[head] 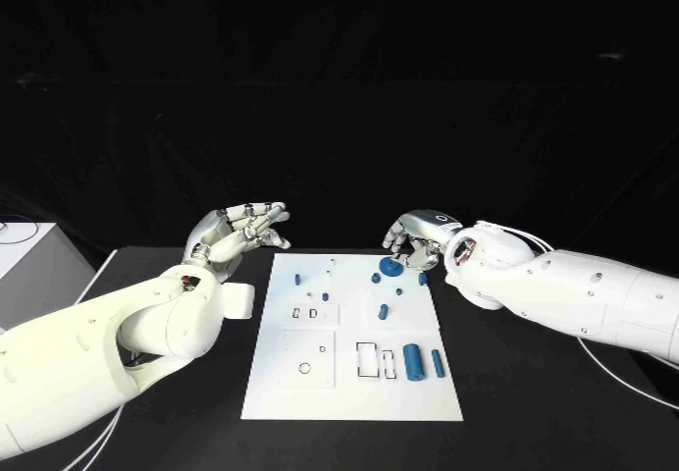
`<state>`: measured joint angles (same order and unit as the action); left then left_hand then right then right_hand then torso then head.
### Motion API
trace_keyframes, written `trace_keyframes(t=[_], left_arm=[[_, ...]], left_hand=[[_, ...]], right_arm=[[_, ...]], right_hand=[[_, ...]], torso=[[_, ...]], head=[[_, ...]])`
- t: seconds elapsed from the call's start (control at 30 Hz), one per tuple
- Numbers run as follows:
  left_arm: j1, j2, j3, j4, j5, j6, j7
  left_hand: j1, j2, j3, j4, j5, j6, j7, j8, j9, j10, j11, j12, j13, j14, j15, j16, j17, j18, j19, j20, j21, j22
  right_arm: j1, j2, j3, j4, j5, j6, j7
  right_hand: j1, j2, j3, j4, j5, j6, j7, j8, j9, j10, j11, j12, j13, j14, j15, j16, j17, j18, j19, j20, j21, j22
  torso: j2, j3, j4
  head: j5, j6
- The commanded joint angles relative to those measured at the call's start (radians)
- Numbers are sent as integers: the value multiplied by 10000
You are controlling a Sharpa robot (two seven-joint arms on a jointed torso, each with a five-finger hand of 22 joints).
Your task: Assemble the parts on the task board
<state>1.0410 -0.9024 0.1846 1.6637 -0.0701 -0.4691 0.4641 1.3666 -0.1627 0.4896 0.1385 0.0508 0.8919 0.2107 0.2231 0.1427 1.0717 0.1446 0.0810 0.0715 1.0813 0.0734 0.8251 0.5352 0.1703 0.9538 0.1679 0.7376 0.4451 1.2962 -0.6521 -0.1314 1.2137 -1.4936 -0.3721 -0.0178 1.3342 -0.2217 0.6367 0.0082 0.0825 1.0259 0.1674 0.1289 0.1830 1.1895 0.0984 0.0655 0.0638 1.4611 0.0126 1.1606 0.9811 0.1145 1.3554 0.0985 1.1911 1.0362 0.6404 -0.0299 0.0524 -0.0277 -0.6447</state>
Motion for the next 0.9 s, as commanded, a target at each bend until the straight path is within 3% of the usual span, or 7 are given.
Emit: trace_keyframes(t=[0.03, 0.23, 0.5, 0.7, 0.9], left_arm=[[6, -43, 67, 158, 11, 308, -31], [7, -132, 168, 351, -51, 376, -89], [8, -200, 289, 529, -138, 423, -186], [8, -194, 420, 546, -178, 413, -215], [7, -212, 464, 573, -187, 401, -232]], left_hand=[[-85, -18, 87, -9, 15, 45, 13, 66, 13, 76, 20, -59, 15, -62, -19, 137, 5, 101, -43, -26, 387, 252], [-197, -46, 201, -22, 15, 64, -9, 106, 38, 168, -5, -43, 30, -84, -38, 482, 15, 110, -185, -36, 1272, 840], [-245, -74, 227, -25, 13, 43, -3, 108, 43, 210, -8, -34, 38, -99, -40, 616, 20, 113, -304, -30, 1558, 1037], [-270, -96, 224, -24, 14, 3, 27, 89, 36, 209, 11, -37, 39, -108, -28, 659, 20, 112, -347, -24, 1655, 1103], [-280, -102, 223, -22, 13, 2, 32, 90, 37, 214, 13, -34, 41, -111, -25, 678, 20, 112, -362, -20, 1699, 1132]], right_arm=[[9, 142, -7, -117, -1206, 181, -727], [8, 364, -39, -359, -1460, 335, -899], [-20, 585, -65, -648, -1551, 563, -889], [-72, 692, -74, -810, -1520, 731, -832], [-167, 772, -80, -972, -1519, 797, -837]], right_hand=[[-56, -114, -1, 72, -65, -31, -36, -69, 23, -54, -12, -30, -3, 414, 11, 497, 509, -230, 191, 9, 400, 523], [-159, -254, -79, 167, -104, -92, -48, -98, 61, -197, -15, -31, 0, 445, -20, 1079, 1049, -360, 490, 67, 995, 1303], [-179, -314, -143, 208, -104, -119, -73, -99, 90, -318, -14, -40, 1, 411, -38, 1195, 1047, -402, 614, 97, 1224, 1601], [-188, -383, -206, 217, -38, -174, -98, -117, 102, -350, -26, -31, 9, 386, -43, 1264, 1050, -407, 633, 101, 1277, 1669], [-196, -417, -264, 231, 80, -170, -122, -104, 124, -359, -41, -19, 17, 369, -49, 1331, 1076, -409, 632, 101, 1301, 1704]], torso=[[167, -34, 59], [269, -74, 115], [393, -93, 197], [461, -113, 236], [506, -110, 247]], head=[[8, -23], [-114, -14], [-237, 5], [-247, -8], [-210, -23]])
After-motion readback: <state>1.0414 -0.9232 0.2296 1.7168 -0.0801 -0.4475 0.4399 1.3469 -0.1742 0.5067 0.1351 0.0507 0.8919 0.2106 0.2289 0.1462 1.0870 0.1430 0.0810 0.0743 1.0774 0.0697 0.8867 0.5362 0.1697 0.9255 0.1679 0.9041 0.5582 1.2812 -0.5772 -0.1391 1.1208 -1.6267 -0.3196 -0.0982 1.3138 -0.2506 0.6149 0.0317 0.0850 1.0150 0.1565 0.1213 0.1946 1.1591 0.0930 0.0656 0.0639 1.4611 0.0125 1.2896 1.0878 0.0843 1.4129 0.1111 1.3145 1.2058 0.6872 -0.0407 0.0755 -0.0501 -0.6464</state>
